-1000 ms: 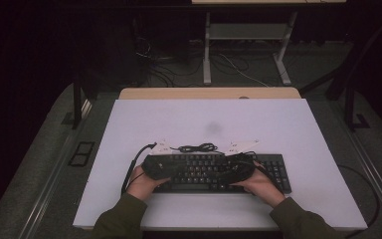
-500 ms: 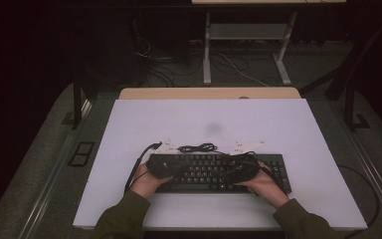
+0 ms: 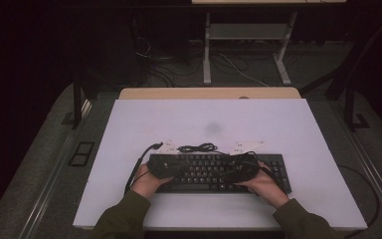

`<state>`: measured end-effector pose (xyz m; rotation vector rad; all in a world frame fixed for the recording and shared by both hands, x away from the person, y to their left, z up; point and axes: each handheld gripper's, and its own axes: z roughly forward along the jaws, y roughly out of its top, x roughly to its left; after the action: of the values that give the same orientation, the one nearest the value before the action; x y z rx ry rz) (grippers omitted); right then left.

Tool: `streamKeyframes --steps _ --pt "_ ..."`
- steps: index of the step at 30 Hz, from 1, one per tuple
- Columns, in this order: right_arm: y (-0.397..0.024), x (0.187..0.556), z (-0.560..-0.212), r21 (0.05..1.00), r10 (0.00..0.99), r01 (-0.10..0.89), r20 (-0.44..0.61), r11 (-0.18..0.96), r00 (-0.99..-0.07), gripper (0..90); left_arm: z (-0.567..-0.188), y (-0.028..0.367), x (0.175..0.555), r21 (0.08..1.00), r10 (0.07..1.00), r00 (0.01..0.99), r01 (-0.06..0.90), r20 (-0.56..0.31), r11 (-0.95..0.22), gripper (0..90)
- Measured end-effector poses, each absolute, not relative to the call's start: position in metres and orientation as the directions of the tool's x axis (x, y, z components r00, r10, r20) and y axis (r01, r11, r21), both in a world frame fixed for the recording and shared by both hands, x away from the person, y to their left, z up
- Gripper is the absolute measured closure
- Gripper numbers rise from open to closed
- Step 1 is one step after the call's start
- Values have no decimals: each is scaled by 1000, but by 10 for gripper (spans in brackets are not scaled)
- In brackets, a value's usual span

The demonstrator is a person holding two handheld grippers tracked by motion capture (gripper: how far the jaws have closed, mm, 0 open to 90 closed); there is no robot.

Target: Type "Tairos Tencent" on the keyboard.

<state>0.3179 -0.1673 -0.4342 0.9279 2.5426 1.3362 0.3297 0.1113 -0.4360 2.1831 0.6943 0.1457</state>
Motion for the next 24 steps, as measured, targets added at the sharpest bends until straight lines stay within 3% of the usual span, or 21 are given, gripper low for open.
streamKeyframes --steps 15,24 --pt "-173 318 -433 785 577 468 177 405 -797 281 -430 114 327 755 534 835 435 -134 -491 851" --pt "-182 319 -430 798 578 463 182 386 -796 264 -424 120 324 781 541 829 430 -142 -454 752"
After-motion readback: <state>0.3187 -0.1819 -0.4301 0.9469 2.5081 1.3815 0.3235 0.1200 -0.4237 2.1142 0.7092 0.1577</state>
